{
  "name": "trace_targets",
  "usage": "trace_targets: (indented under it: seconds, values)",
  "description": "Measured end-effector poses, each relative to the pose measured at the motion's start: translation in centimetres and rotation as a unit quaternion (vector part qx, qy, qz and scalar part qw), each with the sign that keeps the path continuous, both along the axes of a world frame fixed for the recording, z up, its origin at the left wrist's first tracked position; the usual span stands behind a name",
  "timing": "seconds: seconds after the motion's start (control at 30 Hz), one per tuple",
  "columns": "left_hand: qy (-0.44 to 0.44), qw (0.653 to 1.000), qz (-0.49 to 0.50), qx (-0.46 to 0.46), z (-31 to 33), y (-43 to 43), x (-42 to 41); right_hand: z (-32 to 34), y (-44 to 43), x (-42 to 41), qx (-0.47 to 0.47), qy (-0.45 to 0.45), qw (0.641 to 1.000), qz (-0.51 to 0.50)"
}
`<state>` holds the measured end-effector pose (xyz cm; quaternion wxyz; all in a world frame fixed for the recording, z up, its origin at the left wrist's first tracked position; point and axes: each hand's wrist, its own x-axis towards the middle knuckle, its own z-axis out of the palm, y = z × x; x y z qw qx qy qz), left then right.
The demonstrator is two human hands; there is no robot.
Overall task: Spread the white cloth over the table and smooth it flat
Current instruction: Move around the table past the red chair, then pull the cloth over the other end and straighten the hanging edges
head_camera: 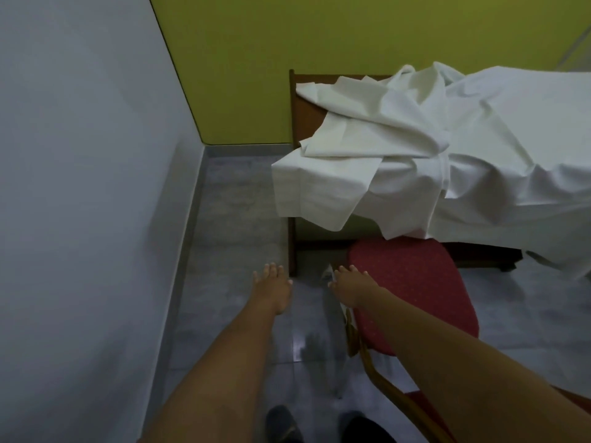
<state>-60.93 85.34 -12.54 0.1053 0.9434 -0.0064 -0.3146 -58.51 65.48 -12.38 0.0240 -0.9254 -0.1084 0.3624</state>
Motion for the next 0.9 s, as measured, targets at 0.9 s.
trace_targets:
  seconds: [0.9]
  values:
    - [-0.273,0.955,-0.109,-0.043,6.9,-3.2,31.0,9.1,-2.5,28.5,0.034,-0.318,0.935,-0.154]
